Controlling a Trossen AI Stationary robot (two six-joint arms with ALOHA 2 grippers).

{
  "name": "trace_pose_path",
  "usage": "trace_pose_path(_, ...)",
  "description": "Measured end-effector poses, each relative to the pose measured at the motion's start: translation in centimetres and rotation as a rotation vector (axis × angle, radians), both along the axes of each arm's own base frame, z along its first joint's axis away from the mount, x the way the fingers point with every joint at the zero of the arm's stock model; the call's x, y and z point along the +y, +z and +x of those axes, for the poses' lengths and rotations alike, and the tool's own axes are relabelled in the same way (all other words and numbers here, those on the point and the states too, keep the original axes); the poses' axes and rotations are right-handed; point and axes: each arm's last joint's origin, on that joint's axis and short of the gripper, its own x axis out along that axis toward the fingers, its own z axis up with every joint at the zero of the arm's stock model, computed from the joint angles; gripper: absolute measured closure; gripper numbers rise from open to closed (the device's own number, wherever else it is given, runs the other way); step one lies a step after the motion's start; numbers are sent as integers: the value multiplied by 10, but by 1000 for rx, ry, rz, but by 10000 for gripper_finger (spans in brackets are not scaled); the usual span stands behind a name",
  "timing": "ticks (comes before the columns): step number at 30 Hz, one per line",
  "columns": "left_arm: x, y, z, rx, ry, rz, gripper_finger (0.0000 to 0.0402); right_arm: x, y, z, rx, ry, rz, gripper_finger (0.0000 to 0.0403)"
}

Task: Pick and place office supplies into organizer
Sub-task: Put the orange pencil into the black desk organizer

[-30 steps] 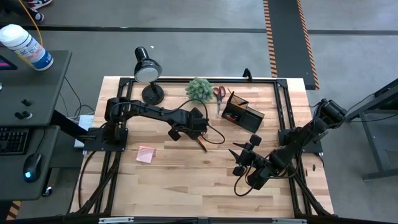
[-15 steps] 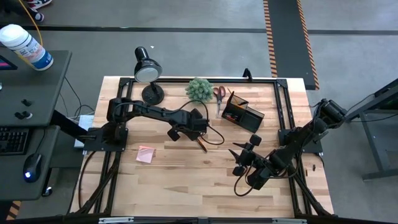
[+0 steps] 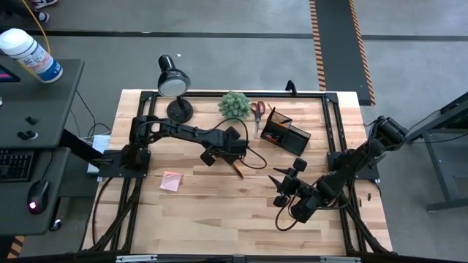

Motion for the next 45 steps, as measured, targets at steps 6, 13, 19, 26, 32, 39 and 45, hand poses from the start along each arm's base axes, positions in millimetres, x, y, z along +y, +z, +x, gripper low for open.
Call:
trace_pose_path(6,0,-4,0,11,3,-7,275,0,0,0,-3,0,4,258)
trace_pose_path(13,10,-11,-2,36,26,-3,275,0,0,0,-4,0,3,258)
trace_pose_path(19,19,-12,-2,32,42,-22,275,0,0,0,-2,1,0,258)
trace_pose_path(26,18,-13,-2,22,30,-79,275,0,0,0,-2,1,-1,258)
trace_pose_path(32,17,-18,-1,37,29,-98,275,0,0,0,-2,1,-1,258)
trace_pose_path(39,17,-24,-1,59,18,-91,280,0,0,0,-2,1,-1,258)
trace_pose_path(45,17,-24,-2,82,5,-90,350,0,0,0,-2,1,-1,258)
